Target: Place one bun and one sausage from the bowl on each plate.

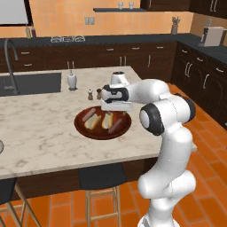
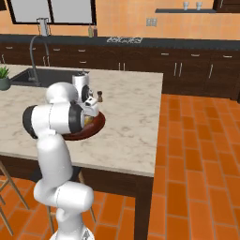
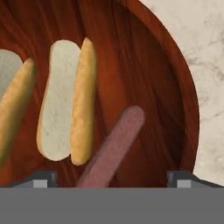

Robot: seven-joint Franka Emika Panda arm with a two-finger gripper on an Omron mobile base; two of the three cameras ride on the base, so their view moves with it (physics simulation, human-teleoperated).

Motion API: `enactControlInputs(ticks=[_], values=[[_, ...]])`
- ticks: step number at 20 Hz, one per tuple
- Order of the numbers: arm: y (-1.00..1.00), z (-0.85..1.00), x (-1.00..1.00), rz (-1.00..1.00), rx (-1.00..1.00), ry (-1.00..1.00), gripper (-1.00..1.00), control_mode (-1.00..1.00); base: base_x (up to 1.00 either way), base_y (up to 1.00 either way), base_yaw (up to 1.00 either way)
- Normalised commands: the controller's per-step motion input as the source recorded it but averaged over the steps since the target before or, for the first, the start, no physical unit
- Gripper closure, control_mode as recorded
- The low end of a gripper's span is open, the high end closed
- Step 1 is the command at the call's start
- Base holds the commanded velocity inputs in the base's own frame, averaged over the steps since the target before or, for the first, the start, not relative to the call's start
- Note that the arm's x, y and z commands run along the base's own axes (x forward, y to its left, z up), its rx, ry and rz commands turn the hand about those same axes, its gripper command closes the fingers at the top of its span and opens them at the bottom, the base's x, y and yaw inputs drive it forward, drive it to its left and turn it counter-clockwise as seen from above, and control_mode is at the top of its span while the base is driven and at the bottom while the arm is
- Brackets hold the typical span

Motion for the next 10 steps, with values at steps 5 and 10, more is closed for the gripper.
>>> enactControlInputs(ticks=[5,10], values=[[0.35,-0.44,0.83,0.01,0.00,0.00,-1.00,-1.00,0.00,0.00,0.00],[0.22,-0.46,0.58,0.00,-0.02,0.05,-1.00,-1.00,0.00,0.00,0.00]])
